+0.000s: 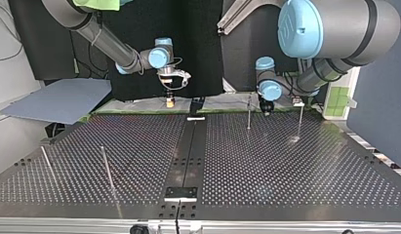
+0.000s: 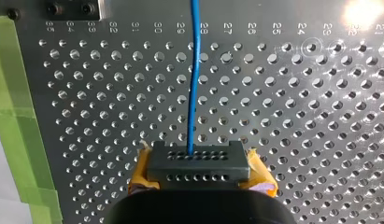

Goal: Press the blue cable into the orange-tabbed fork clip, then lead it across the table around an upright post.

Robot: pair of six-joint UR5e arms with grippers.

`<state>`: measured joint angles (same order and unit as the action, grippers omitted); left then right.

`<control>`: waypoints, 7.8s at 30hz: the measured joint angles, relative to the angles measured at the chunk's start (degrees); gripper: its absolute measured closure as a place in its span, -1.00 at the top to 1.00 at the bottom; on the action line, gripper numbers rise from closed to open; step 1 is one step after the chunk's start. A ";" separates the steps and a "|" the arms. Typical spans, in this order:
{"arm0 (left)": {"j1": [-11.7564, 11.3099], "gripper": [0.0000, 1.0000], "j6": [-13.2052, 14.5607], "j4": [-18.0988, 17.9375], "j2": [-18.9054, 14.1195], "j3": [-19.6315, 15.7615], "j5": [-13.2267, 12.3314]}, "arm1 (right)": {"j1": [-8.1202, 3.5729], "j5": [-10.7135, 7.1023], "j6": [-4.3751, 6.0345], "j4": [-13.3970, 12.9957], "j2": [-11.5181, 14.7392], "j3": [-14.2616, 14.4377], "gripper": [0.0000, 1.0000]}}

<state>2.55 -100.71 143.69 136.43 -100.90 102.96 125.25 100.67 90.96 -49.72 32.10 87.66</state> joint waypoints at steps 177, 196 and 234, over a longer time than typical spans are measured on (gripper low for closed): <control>8.90 1.00 12.12 -18.58 -8.32 -21.32 -10.77 | 0.46 -0.21 -0.25 0.46 -1.20 -0.42 -1.00; 12.26 1.00 9.35 -15.16 -8.27 -15.10 -2.14 | 0.32 -0.21 -0.19 0.48 -1.27 -0.56 -1.00; 15.16 1.00 7.65 -9.94 -0.46 0.81 4.73 | 0.24 -0.38 -0.22 0.51 -1.42 -0.59 -1.00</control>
<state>17.71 -93.06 133.75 135.97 -100.09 107.69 125.49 100.29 90.74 -49.21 30.68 87.06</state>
